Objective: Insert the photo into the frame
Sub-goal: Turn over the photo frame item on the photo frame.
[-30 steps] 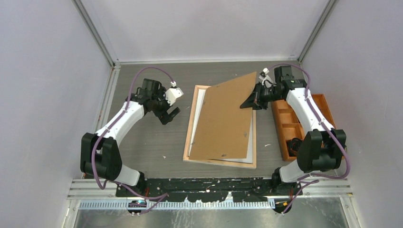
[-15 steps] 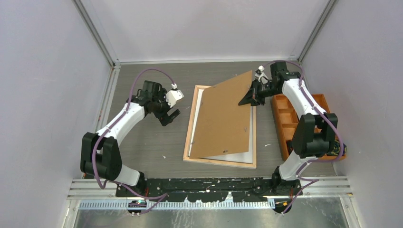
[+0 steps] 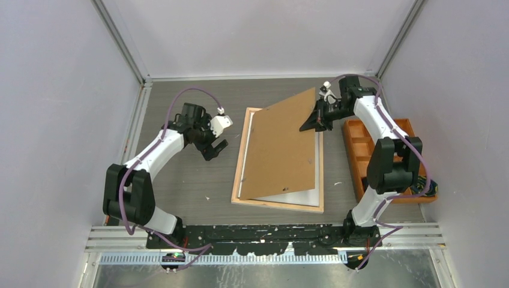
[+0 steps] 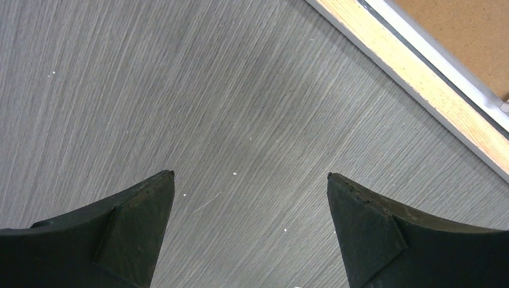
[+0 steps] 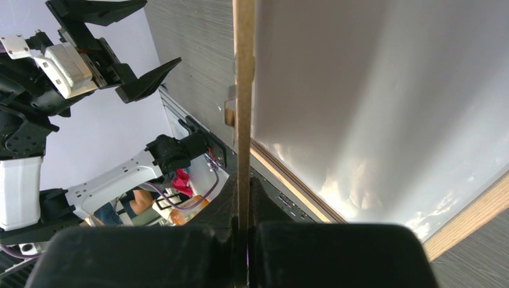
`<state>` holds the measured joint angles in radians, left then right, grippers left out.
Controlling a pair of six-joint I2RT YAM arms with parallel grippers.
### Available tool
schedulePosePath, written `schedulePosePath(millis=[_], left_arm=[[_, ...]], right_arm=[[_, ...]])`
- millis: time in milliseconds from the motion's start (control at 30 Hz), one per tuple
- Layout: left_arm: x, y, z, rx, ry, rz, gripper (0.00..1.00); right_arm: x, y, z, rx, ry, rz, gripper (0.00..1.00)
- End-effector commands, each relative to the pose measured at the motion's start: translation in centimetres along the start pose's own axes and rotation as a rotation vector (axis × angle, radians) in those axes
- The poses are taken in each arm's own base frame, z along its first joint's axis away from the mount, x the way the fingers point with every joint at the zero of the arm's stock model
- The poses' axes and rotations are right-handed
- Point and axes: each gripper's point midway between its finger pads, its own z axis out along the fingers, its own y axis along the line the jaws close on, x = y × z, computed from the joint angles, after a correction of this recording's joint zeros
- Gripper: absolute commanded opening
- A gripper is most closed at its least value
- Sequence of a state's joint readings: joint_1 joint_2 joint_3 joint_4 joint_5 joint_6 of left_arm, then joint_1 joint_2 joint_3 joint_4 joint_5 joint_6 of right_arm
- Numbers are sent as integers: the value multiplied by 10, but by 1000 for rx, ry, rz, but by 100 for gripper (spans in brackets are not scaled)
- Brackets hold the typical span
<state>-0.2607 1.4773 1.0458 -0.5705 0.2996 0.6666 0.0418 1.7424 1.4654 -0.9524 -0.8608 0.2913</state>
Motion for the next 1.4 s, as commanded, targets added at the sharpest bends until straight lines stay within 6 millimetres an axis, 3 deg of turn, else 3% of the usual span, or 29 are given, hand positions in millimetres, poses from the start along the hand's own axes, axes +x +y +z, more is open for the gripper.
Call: schedulePosePath(millis=[0,533,900,1067,1200,1367], left_arm=[[-11,3,1,-4,-40,15,100],[-8,-5,5,21,-27,18,100],[4,-37,53,66,19,68,100],[1,-43,65,77,23,76,100],[0,-46,69,81,18,76,100],[2,-51,72,88,22,83,100]], right_arm=[[-13,18,-5,-61,-16,-69,1],[-21,17,0,-79,-11,-65,1],[-10,-2,13,-67,7,-17,1],[-10,-12,17,-32,13,-2,2],[-10,-26,22,13,17,21,9],[-7,-51,28,117,-5,51,37]])
